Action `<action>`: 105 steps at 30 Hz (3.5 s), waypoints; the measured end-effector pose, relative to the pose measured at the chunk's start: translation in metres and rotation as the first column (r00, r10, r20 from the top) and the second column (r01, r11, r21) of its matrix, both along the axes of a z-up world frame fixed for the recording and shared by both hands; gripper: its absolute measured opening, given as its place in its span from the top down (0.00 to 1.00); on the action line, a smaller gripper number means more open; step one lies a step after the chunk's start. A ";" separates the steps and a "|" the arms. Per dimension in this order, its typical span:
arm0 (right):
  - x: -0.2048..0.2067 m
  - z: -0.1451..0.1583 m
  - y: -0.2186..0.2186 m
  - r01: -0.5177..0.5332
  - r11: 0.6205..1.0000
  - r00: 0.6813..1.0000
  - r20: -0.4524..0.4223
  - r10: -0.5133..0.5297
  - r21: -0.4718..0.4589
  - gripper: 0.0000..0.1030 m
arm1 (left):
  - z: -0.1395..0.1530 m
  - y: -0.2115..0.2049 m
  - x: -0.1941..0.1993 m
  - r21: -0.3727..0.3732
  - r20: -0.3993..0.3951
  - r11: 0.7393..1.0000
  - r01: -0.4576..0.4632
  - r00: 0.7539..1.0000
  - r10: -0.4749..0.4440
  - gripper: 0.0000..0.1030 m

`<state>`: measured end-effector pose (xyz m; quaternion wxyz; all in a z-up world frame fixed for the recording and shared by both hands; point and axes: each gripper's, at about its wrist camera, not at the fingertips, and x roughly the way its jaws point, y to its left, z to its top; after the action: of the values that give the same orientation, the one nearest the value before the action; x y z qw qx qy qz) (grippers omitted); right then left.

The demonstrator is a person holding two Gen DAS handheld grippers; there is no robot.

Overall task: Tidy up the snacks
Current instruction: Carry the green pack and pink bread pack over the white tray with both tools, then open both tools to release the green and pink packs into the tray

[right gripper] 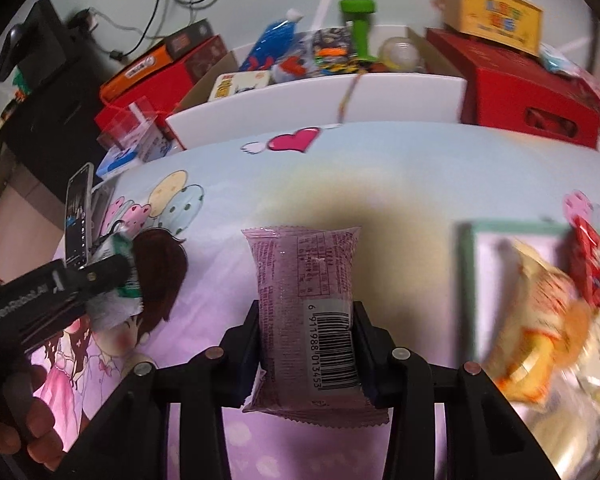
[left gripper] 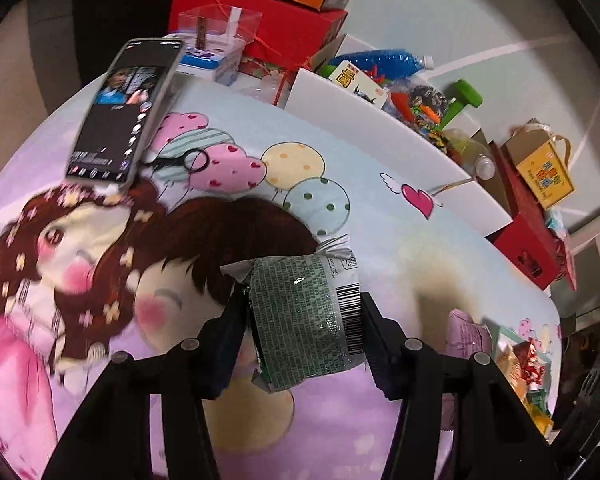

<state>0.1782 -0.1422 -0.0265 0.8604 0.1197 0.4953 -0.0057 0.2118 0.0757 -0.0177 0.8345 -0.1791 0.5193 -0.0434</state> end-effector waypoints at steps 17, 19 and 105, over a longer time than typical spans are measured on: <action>-0.099 0.035 -0.038 0.120 0.993 0.990 0.069 -0.120 0.007 0.58 | 0.014 -0.030 -0.082 -0.039 0.025 0.999 0.023 0.999 -0.022 0.45; -0.107 0.036 -0.040 0.131 0.991 0.989 0.071 -0.131 0.009 0.58 | 0.014 -0.038 -0.087 -0.055 0.034 0.997 0.062 0.998 -0.060 0.45; -0.166 0.026 -0.183 0.373 0.927 0.927 0.026 -0.374 0.044 0.55 | 0.000 -0.250 -0.136 0.194 0.096 0.820 0.539 0.821 -0.562 0.35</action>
<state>0.0126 -0.3248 -0.0003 0.8494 0.2281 0.4489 -0.1579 0.0755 -0.1741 -0.0177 0.8340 0.0492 0.4867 -0.2552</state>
